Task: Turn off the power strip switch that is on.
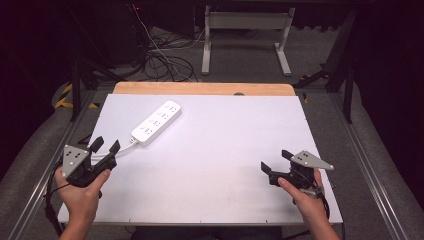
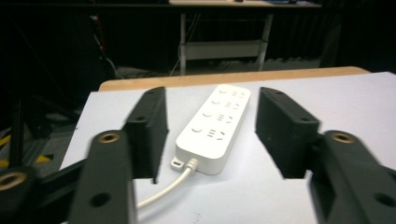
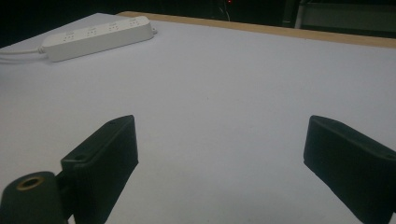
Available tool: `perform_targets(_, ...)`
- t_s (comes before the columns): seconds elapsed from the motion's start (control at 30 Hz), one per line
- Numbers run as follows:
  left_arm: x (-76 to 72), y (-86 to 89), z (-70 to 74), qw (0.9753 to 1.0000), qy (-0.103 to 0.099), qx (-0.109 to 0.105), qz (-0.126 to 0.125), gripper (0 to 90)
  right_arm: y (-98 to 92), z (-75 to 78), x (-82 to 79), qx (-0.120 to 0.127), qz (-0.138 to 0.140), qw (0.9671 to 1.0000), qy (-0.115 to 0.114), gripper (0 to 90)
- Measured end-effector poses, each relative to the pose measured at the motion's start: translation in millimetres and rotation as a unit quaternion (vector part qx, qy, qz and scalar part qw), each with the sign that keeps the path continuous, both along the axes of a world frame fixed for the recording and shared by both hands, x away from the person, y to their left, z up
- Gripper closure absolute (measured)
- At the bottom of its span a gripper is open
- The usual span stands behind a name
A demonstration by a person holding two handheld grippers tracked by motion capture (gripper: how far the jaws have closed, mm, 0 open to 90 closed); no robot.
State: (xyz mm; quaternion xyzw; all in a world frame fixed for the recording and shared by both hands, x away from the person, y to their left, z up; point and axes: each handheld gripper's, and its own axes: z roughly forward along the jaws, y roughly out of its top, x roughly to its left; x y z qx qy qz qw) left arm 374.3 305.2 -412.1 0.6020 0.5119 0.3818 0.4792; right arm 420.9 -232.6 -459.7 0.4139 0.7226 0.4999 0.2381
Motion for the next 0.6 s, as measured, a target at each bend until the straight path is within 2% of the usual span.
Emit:
perform_targets(0.03, 3.0, -2.6, -1.0, 0.9999, 0.009, 0.001, 0.013, 37.8, 0.2, 0.1, 0.1, 0.001, -0.001, 1.0000, 0.000, 10.5)
perform_targets(0.07, 5.4, -4.3, -1.9, 0.9995, 0.025, 0.012, 0.016, 31.5, 0.3, 0.0, 0.2, 0.002, -0.001, 1.0000, 0.001, 10.5)
perform_targets(0.1, 6.7, -5.2, -2.7, 0.9992, 0.035, 0.021, 0.004, 22.6, 0.4, -0.1, 0.2, 0.001, -0.001, 1.0000, 0.001, 10.5)
perform_targets(0.13, 6.6, -6.0, -3.2, 0.9990, 0.034, 0.027, -0.009, 17.6, 0.5, 0.0, 0.2, 0.001, -0.001, 1.0000, 0.001, 10.5)
perform_targets(0.3, 4.0, -10.5, -1.9, 0.9985, 0.023, 0.036, -0.036, 17.5, -0.3, 0.1, 0.0, 0.000, -0.001, 1.0000, 0.000, 10.5)
perform_targets(0.5, 4.7, -9.6, -3.7, 0.9983, 0.031, 0.034, -0.036, 16.7, -0.1, 0.2, -0.2, 0.000, 0.000, 1.0000, -0.001, 10.4)
perform_targets(0.6, 4.7, -7.1, -2.8, 0.9984, 0.032, 0.028, -0.037, 12.2, 0.0, 0.2, 0.1, 0.000, 0.000, 1.0000, -0.001, 10.4)
